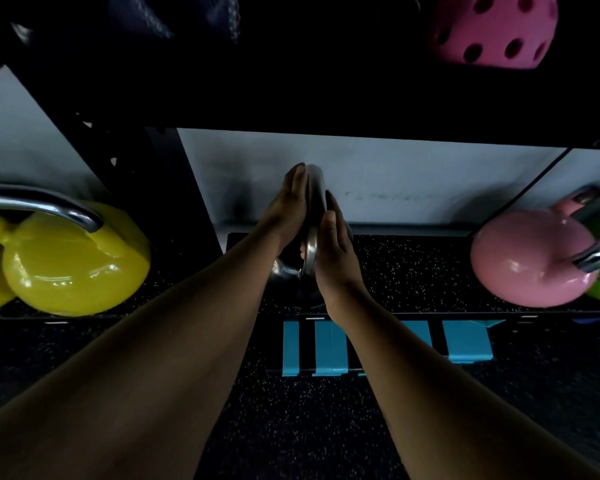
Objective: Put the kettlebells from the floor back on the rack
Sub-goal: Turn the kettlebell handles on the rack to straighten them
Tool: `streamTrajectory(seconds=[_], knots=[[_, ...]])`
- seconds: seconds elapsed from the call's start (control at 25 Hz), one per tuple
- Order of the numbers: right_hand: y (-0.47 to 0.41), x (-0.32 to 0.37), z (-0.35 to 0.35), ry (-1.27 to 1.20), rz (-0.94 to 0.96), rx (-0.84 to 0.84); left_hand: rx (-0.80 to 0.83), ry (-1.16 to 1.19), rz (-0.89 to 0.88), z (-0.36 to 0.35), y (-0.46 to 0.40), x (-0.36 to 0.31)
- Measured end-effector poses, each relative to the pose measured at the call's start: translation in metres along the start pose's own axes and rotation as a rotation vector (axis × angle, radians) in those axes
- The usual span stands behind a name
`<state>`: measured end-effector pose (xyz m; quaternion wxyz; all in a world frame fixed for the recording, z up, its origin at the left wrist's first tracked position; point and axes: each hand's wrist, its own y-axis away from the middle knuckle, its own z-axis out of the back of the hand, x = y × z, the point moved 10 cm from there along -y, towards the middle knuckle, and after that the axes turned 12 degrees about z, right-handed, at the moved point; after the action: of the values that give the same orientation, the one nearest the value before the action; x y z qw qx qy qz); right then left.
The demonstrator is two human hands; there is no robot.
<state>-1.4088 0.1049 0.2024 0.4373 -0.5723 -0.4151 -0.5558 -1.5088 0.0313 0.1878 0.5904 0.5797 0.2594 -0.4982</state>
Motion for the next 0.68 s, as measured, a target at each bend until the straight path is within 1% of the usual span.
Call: streamTrajectory(seconds=[0.16, 0.2, 0.28, 0.36, 0.48, 0.52, 0.6, 0.68], knots=[[0.000, 0.003, 0.000, 0.079, -0.026, 0.023, -0.014, -0.123, 0.004, 0.006, 0.010, -0.009], [-0.002, 0.009, 0.002, 0.147, -0.014, 0.044, -0.025, -0.172, 0.003, 0.010, 0.015, -0.011], [-0.006, 0.025, 0.007, 0.366, 0.000, 0.099, -0.040, -0.302, -0.032, 0.015, 0.027, -0.018], [-0.006, 0.044, 0.018, 0.613, 0.033, 0.126, -0.049, -0.485, -0.128, 0.017, 0.041, -0.025], [-0.004, 0.077, 0.026, 0.948, 0.206, 0.139, -0.103, -0.785, -0.271, 0.028, 0.060, -0.034], [-0.001, 0.085, 0.025, 1.031, 0.249, 0.146, -0.095, -0.903, -0.323, 0.030, 0.067, -0.034], [0.009, 0.095, 0.015, 1.151, 0.274, 0.161, -0.060, -1.102, -0.413, 0.034, 0.088, -0.028], [0.022, 0.099, 0.001, 1.198, 0.299, 0.155, -0.014, -1.155, -0.449, 0.045, 0.111, -0.020]])
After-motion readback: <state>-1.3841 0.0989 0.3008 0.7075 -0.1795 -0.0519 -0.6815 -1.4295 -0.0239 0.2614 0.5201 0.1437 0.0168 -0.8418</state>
